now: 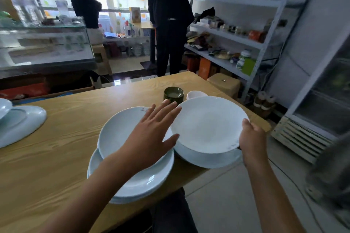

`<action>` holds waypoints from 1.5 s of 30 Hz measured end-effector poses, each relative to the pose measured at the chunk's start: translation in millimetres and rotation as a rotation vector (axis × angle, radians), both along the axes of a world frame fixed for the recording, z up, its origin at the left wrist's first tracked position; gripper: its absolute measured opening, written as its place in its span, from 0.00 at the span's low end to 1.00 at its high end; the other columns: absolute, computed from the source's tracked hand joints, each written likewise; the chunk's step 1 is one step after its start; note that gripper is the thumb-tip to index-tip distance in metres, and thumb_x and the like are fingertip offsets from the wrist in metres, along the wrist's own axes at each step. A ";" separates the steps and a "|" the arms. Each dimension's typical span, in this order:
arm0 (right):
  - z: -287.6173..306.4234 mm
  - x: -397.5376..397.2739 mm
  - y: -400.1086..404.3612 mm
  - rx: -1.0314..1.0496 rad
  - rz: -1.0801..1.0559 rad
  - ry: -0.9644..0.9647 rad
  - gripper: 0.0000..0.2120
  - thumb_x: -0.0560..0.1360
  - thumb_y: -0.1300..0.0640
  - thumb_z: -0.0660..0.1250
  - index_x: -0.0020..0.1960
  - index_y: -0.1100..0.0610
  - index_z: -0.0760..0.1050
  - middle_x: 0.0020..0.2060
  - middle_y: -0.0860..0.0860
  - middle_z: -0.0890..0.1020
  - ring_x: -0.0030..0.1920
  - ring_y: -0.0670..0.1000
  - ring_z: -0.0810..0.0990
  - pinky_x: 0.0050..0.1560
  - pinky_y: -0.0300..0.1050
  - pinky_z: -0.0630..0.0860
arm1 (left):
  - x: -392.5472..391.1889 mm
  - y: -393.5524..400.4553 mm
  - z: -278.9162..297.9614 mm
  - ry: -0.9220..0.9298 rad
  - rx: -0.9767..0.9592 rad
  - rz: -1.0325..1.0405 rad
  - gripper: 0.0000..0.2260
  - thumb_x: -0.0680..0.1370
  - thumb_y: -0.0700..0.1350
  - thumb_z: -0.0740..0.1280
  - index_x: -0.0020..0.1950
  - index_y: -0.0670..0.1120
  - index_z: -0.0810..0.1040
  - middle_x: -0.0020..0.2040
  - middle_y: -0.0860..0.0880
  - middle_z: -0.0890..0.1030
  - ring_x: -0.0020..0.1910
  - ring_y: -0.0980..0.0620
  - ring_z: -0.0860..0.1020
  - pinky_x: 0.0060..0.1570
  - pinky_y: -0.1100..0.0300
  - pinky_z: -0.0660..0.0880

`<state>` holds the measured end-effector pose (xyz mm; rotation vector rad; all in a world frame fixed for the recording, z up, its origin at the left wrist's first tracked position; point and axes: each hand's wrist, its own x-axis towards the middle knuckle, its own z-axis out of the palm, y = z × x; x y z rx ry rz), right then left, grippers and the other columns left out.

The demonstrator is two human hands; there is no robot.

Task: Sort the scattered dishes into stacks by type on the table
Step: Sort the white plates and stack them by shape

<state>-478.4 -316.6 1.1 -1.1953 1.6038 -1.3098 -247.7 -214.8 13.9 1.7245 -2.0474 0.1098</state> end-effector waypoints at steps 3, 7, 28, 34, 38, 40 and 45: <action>-4.0 -2.0 -8.9 0.054 0.004 0.023 0.10 0.83 0.54 0.55 0.50 0.57 0.73 0.46 0.55 0.77 0.46 0.55 0.76 0.45 0.44 0.70 | -0.5 1.4 -0.8 0.030 0.015 0.022 0.31 0.78 0.60 0.59 0.78 0.56 0.52 0.78 0.57 0.51 0.76 0.59 0.44 0.74 0.56 0.44; -8.4 -6.7 -20.9 0.103 0.021 0.098 0.14 0.82 0.54 0.55 0.53 0.62 0.75 0.49 0.59 0.79 0.47 0.57 0.77 0.46 0.48 0.74 | -0.7 2.1 0.9 0.042 0.023 0.024 0.29 0.78 0.59 0.58 0.77 0.57 0.53 0.77 0.58 0.52 0.74 0.62 0.43 0.71 0.60 0.40; -18.7 -0.7 -30.7 0.227 0.188 0.976 0.11 0.79 0.55 0.60 0.56 0.60 0.75 0.40 0.53 0.75 0.41 0.54 0.73 0.38 0.44 0.68 | -6.1 -4.4 2.4 0.043 0.116 0.084 0.32 0.79 0.57 0.62 0.78 0.55 0.49 0.78 0.55 0.52 0.77 0.55 0.46 0.76 0.50 0.45; -22.1 6.5 -32.6 0.181 0.176 1.162 0.09 0.79 0.55 0.62 0.54 0.59 0.77 0.49 0.55 0.81 0.46 0.56 0.79 0.40 0.44 0.70 | -4.3 -3.3 2.7 0.052 0.136 0.101 0.33 0.79 0.56 0.62 0.78 0.55 0.48 0.78 0.54 0.53 0.77 0.54 0.47 0.76 0.51 0.46; -20.0 11.9 -31.5 0.111 0.189 1.230 0.08 0.77 0.58 0.65 0.54 0.60 0.77 0.50 0.56 0.82 0.49 0.56 0.81 0.39 0.43 0.69 | -0.5 -1.1 0.8 0.037 0.117 0.108 0.33 0.79 0.56 0.62 0.78 0.55 0.48 0.78 0.54 0.54 0.77 0.54 0.48 0.76 0.50 0.47; -14.9 16.1 -28.6 0.112 0.197 1.282 0.07 0.77 0.59 0.66 0.54 0.59 0.77 0.49 0.55 0.81 0.49 0.56 0.81 0.39 0.42 0.69 | 2.3 0.5 0.7 0.031 0.112 0.115 0.33 0.79 0.56 0.62 0.78 0.54 0.48 0.78 0.54 0.54 0.77 0.54 0.48 0.76 0.50 0.46; 9.8 38.4 -17.7 0.029 0.190 1.386 0.07 0.77 0.57 0.65 0.53 0.56 0.77 0.49 0.54 0.81 0.49 0.55 0.80 0.39 0.42 0.69 | 13.5 7.6 1.5 0.027 0.073 0.139 0.32 0.79 0.56 0.62 0.78 0.54 0.50 0.78 0.54 0.54 0.77 0.54 0.49 0.76 0.50 0.47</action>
